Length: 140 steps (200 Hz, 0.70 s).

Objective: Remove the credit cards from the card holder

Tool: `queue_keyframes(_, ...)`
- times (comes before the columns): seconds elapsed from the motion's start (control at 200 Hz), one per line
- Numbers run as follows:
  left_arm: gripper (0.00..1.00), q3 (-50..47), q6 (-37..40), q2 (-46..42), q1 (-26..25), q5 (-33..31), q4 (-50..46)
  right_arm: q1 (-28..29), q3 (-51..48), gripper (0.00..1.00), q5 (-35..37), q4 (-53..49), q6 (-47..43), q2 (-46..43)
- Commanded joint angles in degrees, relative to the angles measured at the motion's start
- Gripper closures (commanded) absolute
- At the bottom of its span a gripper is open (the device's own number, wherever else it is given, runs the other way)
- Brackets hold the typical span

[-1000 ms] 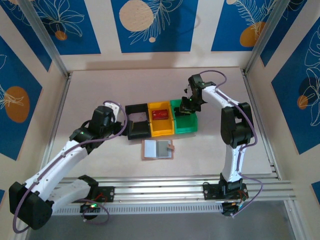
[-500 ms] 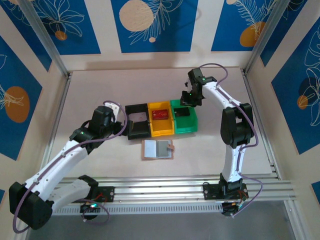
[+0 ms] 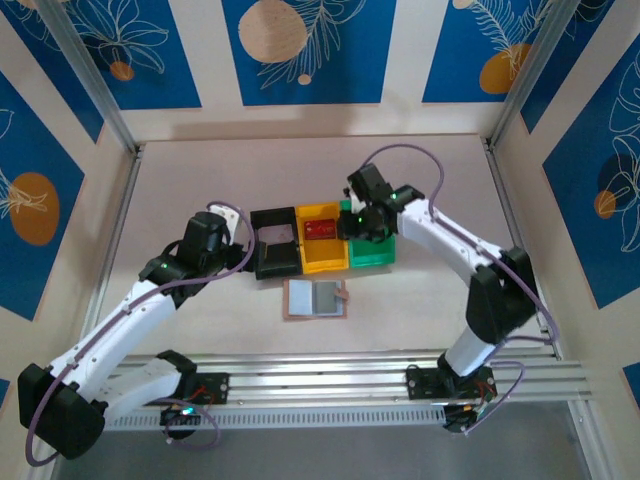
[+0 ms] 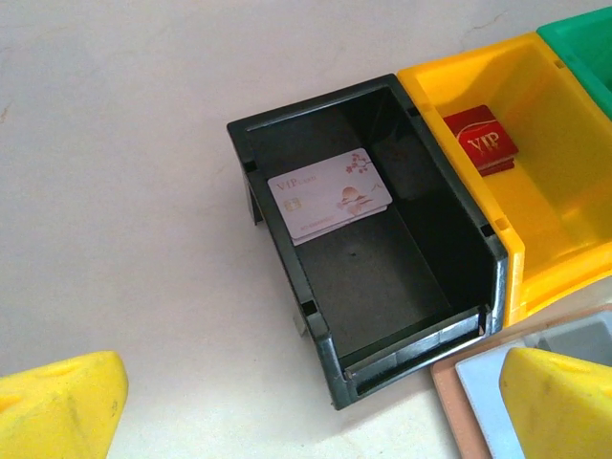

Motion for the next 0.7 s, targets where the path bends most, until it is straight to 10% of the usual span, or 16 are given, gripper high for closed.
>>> queue_keyframes(0.0, 0.0, 1.9, 1.8, 1.4, 0.4, 2.6, -2.2, 3.7, -6.8, 0.73, 3.3, 4.2, 6.9, -5.7)
queue_keyframes(0.695, 0.0, 4.9, -13.9, 8.3, -5.4, 23.2, -4.5, 12.7, -28.5, 0.79, -7.0, 19.4, 18.4, -12.1)
